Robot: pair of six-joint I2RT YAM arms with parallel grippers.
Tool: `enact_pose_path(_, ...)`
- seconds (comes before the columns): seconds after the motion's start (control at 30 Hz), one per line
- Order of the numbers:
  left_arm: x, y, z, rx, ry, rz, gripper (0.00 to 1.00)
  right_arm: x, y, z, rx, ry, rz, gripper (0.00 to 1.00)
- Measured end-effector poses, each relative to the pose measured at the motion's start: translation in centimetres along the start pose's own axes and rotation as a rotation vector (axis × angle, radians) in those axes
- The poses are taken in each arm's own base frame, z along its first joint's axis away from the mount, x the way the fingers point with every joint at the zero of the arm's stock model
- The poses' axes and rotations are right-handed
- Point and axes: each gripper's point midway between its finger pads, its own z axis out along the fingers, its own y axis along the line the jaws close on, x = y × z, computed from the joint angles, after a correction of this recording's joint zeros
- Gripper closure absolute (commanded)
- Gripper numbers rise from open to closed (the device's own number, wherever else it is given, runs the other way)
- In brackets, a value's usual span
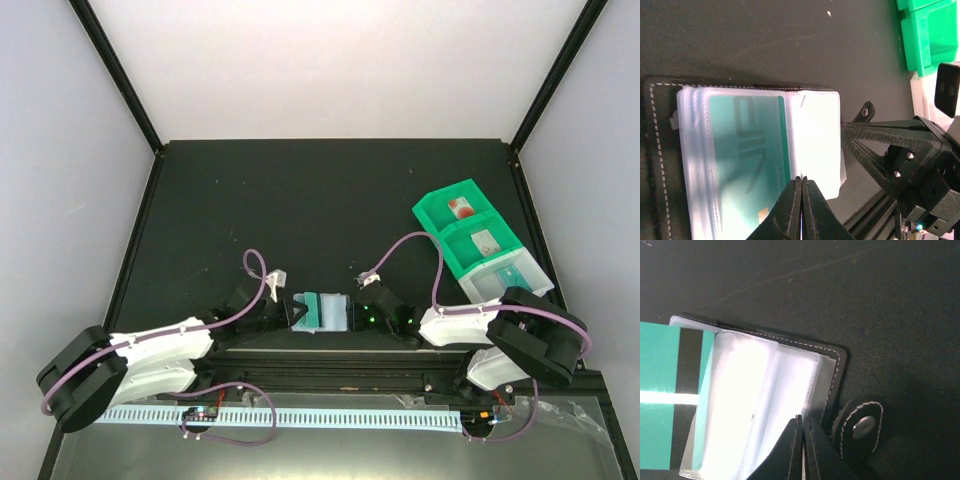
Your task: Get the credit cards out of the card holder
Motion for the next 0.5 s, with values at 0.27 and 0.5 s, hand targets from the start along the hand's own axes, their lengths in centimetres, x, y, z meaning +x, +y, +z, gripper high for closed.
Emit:
enact_pose_path(0.27, -0.6, 0.2, -0.7, -0.017, -0.038, 0.013, 0.98, 0.6, -0.2, -1.3, 0.015, 0.044, -0.011, 0.85)
enact_pose_path(0.5, -0.8, 0.3, -1.0, -0.004, -0.062, 0.053, 0.98, -0.6, 1.3, -3.9, -0.028, 0.045, -0.024, 0.77)
